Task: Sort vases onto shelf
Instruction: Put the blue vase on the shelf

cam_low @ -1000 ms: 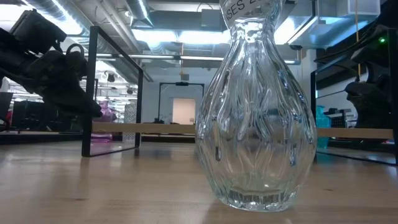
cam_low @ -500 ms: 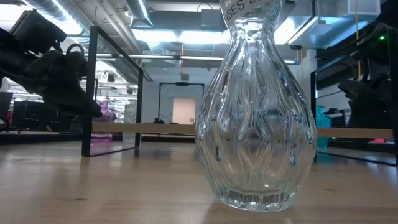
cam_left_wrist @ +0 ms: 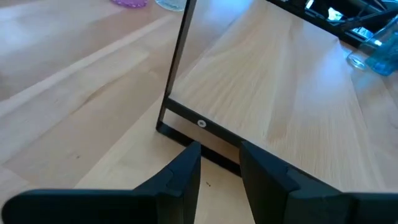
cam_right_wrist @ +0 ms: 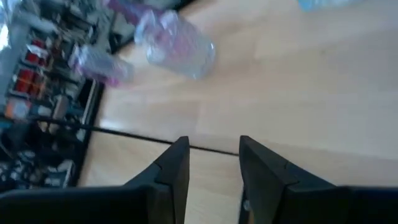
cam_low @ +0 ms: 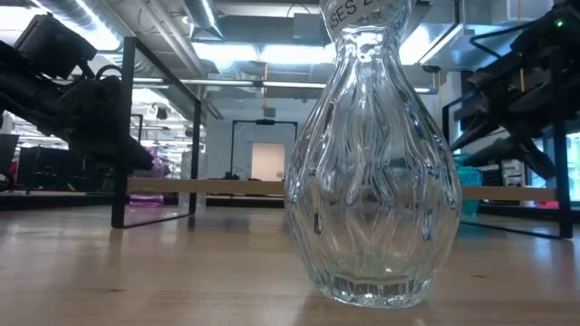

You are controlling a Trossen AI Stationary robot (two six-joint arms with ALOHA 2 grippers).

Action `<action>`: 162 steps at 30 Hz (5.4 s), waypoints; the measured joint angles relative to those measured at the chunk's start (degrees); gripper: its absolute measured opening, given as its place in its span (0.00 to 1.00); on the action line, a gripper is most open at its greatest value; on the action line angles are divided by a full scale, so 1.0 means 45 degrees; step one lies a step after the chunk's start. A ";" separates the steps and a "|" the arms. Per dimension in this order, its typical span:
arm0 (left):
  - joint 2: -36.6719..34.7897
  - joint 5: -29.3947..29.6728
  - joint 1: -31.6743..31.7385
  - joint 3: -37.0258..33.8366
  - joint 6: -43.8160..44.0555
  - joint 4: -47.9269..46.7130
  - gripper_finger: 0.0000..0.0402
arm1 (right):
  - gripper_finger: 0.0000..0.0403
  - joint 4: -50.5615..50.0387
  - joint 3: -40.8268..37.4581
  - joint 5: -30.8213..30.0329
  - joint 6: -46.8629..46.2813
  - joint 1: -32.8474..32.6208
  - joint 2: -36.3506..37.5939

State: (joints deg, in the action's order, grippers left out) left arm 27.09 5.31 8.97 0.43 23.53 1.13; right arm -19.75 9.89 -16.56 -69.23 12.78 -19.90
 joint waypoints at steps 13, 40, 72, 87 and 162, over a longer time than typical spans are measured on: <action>-0.0019 -0.0532 -0.0005 0.0000 0.3539 0.0000 0.26 | 0.30 -0.0222 0.0043 -0.1803 0.0010 -0.0002 0.0000; -0.0049 0.0087 0.0000 0.1274 0.5706 1.3489 0.26 | 0.30 0.9837 0.5444 -0.4136 1.2702 0.0000 -0.1653; 0.7332 0.0926 0.0111 1.8321 -0.3042 -0.8468 0.26 | 0.30 -1.4782 2.2518 -0.3862 1.0567 0.6509 -1.3396; 0.7451 -0.0002 0.0462 1.8331 -0.2555 -0.8456 0.26 | 0.52 -1.2787 1.6467 -0.2062 0.9829 0.8543 -1.3716; 0.7456 -0.0069 0.0461 1.8331 -0.2652 -0.8452 0.26 | 0.02 -1.1260 1.3158 -0.0203 0.8550 0.8408 -1.5448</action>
State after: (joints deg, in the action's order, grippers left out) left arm 60.64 4.99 11.05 82.91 11.60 -36.91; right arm -70.42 69.10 -17.48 -30.75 50.61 -89.42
